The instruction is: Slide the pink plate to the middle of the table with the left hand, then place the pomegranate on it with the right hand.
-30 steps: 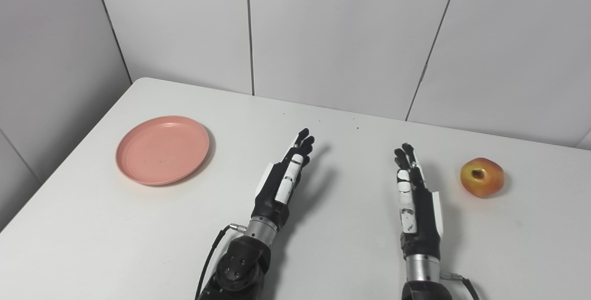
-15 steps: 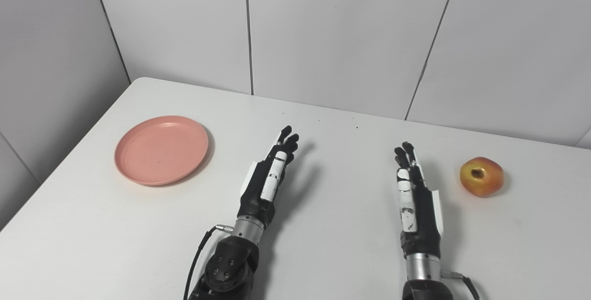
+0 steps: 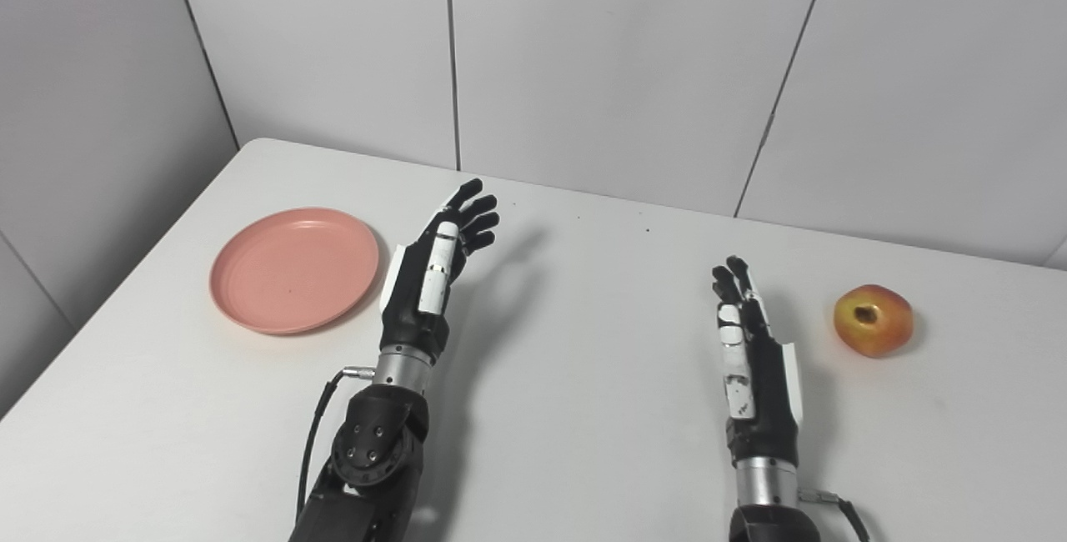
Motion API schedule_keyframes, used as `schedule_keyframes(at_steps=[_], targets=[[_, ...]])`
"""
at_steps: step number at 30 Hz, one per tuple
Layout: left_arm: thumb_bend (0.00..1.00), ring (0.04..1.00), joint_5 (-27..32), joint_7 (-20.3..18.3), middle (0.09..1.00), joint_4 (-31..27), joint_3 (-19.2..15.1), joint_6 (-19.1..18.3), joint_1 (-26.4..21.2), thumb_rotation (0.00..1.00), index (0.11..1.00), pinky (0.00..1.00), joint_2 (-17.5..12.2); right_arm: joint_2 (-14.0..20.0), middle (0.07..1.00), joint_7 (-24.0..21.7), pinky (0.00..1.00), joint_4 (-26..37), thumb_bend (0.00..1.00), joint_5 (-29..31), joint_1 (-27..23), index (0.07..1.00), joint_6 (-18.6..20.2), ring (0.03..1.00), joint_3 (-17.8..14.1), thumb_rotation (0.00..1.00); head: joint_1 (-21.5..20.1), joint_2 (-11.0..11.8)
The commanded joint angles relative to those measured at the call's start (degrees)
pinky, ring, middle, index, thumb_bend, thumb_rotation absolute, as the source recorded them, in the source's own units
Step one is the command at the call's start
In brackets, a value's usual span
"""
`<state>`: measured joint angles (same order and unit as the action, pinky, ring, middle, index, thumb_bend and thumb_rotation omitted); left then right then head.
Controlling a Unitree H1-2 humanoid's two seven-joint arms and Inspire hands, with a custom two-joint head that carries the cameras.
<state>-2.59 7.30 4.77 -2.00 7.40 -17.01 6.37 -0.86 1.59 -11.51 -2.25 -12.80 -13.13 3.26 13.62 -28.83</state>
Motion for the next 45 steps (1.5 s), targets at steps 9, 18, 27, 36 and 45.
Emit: schedule_keyframes(at_steps=[9,18,27,36,45], targets=[[0.41,0.742,-1.3,0.7,0.746,-3.7,-2.9,0.4,-5.4,1.00,0.733,0.73,-6.0,0.9,0.908,-0.3,0.96,-2.8,0.58,-0.2,2.0,0.933,-1.9,0.929,-0.5,1.00,0.2,0.0],[0.51,0.749,2.2,0.2,0.751,-3.5,-7.6,-1.4,-6.9,1.00,0.730,0.74,-10.8,0.9,0.904,0.1,0.95,-3.4,0.56,-0.5,1.8,0.929,-2.7,0.919,-0.5,1.00,0.4,0.3],[0.42,0.786,5.3,1.7,0.776,0.2,-11.8,0.1,-7.9,1.00,0.752,0.78,-14.2,1.1,0.911,-0.3,0.96,-3.4,0.56,-0.1,1.8,0.934,-3.1,0.918,-0.4,1.00,0.7,0.2],[0.31,0.783,5.4,2.4,0.772,-1.1,-15.0,-3.1,-7.6,1.00,0.747,0.77,-17.3,1.0,0.914,-0.5,0.96,-3.2,0.54,0.5,1.9,0.936,-2.8,0.923,-0.6,1.00,0.9,0.1],[0.29,0.752,6.1,1.9,0.758,-1.2,-16.8,-4.9,-6.4,0.98,0.735,0.72,-21.2,1.2,0.910,-0.4,0.96,-3.2,0.56,0.0,1.9,0.935,-2.6,0.924,-0.5,1.00,1.1,0.0]])
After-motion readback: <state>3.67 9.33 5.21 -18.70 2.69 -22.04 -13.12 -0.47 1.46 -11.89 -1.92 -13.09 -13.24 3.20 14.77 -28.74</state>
